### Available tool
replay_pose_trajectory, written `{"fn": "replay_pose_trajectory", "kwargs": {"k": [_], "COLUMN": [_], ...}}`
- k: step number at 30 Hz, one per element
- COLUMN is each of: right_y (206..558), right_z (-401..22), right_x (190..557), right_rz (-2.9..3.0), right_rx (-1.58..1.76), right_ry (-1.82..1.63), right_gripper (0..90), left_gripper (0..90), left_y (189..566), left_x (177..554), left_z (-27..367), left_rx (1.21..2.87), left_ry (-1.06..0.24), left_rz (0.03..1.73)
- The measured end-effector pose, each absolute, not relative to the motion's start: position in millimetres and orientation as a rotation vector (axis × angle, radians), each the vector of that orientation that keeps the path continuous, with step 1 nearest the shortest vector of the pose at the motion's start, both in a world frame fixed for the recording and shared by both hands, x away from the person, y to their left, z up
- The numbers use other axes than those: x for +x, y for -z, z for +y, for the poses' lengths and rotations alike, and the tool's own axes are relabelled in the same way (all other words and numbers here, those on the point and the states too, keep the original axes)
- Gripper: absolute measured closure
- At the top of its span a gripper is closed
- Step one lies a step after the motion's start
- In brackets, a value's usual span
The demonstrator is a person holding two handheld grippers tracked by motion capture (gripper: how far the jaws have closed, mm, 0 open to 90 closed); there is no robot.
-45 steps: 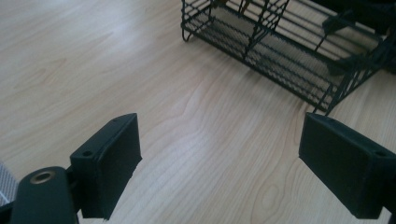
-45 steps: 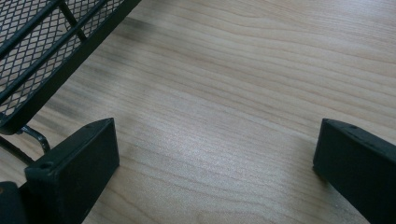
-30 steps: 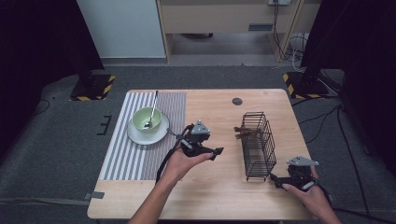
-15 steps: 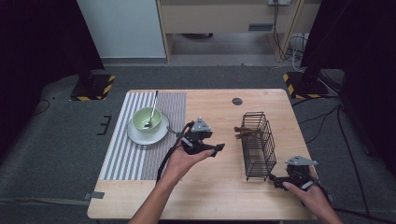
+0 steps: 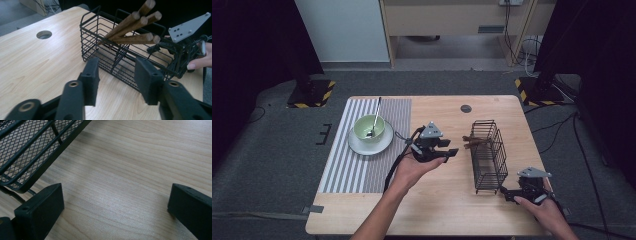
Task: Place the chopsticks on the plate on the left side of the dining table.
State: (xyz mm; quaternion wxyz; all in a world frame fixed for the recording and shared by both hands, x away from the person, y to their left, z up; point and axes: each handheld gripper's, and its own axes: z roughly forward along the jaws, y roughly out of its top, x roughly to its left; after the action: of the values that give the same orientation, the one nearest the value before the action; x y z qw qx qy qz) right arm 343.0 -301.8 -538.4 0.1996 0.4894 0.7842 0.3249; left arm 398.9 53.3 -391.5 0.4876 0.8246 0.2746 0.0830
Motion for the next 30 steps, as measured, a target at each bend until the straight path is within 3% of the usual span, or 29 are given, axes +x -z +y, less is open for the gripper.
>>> {"fn": "replay_pose_trajectory", "kwargs": {"k": [14, 26, 30], "right_y": [538.5, 538.5, 538.5], "right_z": [-301.3, -301.3, -301.3], "right_x": [342.2, 342.2, 342.2], "right_rz": [2.185, 2.185, 2.185], "right_rx": [1.375, 1.375, 1.375], "right_ry": [-0.908, -0.908, -0.908], "right_gripper": [0.6, 0.6, 0.6], "left_gripper": [73.1, 77.3, 74.4], "left_y": [366.8, 361.7, 357.2], "left_x": [398.1, 396.7, 395.6], "left_z": [51.9, 48.1, 46.3], "left_rx": [1.989, 1.971, 1.957], "left_ry": [-0.21, -0.193, -0.2], "left_rz": [0.615, 0.605, 0.6]}}
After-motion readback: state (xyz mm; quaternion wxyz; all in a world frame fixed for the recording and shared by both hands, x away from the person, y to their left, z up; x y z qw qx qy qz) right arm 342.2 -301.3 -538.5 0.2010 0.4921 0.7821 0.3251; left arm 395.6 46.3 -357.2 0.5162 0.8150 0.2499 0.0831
